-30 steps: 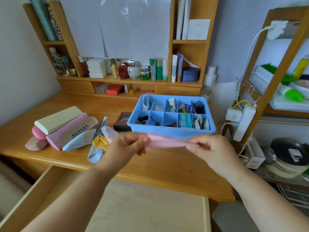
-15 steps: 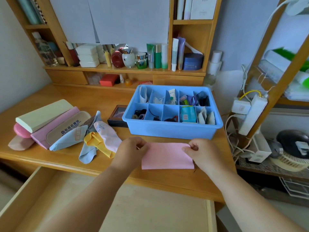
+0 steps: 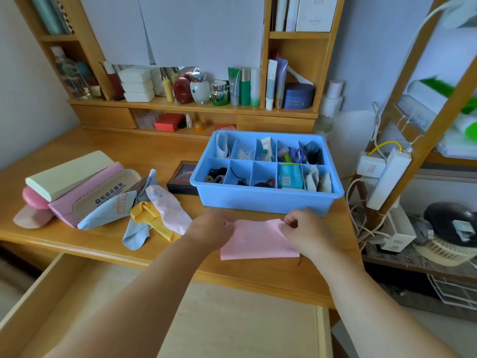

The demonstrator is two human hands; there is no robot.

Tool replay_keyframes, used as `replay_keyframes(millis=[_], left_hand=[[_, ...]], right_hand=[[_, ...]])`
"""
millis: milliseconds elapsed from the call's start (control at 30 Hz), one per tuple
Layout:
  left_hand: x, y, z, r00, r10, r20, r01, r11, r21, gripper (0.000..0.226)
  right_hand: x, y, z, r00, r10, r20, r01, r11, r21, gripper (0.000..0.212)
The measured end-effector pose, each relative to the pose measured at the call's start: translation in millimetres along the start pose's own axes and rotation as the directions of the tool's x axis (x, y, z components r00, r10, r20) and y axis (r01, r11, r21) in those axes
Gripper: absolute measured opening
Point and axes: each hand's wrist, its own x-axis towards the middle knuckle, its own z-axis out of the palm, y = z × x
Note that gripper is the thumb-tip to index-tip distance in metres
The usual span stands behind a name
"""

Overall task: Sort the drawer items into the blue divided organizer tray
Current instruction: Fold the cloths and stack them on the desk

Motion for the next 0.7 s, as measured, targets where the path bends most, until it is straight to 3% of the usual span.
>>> replay_keyframes(millis=[67, 100, 167, 200, 233, 333, 467, 600, 700], left_hand=[[-10.7, -5.4, -0.2, 0.998, 0.015, -0.054, -0.029, 0.958, -0.284, 0.014], [-16.6, -8.1, -1.0, 0.998, -0.008, -0.066, -0.024, 0.881, -0.472, 0.014], [-28.1, -12.3, 1.0, 0.995, -0.091, -0.042, 0.029, 0.658, -0.753, 0.01], [-32.7, -13.8, 4.1, 0.991, -0.133, -0.026, 0.059, 0.593, -0.803, 0.009], [-36.6, -14.5, 7.7, 0.985, -0.171, -0.018, 0.087, 0.586, -0.805, 0.011], [-45.6, -12.2, 17.7, 0.965, -0.237, -0.111, 0.094, 0.71, -0.698, 0.016], [-55.2, 2.4, 16.4, 0.928, -0.132, -0.348, -0.079, 0.844, -0.53, 0.019], [-73.4, 37.8, 23.7, 0.87, 0.025, -0.493, -0.298, 0.823, -0.484, 0.023], [-84.5, 60.4, 38.1, 0.877, 0.089, -0.471, -0.378, 0.734, -0.564, 0.028]], right_hand=[[-6.6, 1.0, -6.1, 0.999, 0.002, 0.032, -0.012, 0.958, 0.288, 0.012], [-10.8, 1.1, -10.0, 0.997, 0.023, 0.069, -0.052, 0.889, 0.455, 0.013], [-19.9, 0.6, -14.0, 0.98, 0.063, 0.191, -0.184, 0.664, 0.725, 0.009], [-23.6, 0.7, -13.8, 0.966, 0.078, 0.247, -0.247, 0.567, 0.786, 0.007], [-26.5, 1.0, -12.6, 0.954, 0.101, 0.281, -0.29, 0.532, 0.796, 0.006], [-32.3, 1.9, -5.6, 0.935, 0.198, 0.294, -0.354, 0.593, 0.723, 0.007], [-37.7, -6.9, -3.0, 0.943, 0.226, 0.245, -0.333, 0.649, 0.684, 0.011], [-48.5, -21.2, -0.4, 0.96, 0.189, 0.205, -0.279, 0.649, 0.708, 0.007], [-60.8, -33.7, -2.4, 0.973, 0.11, 0.204, -0.231, 0.563, 0.793, 0.009]])
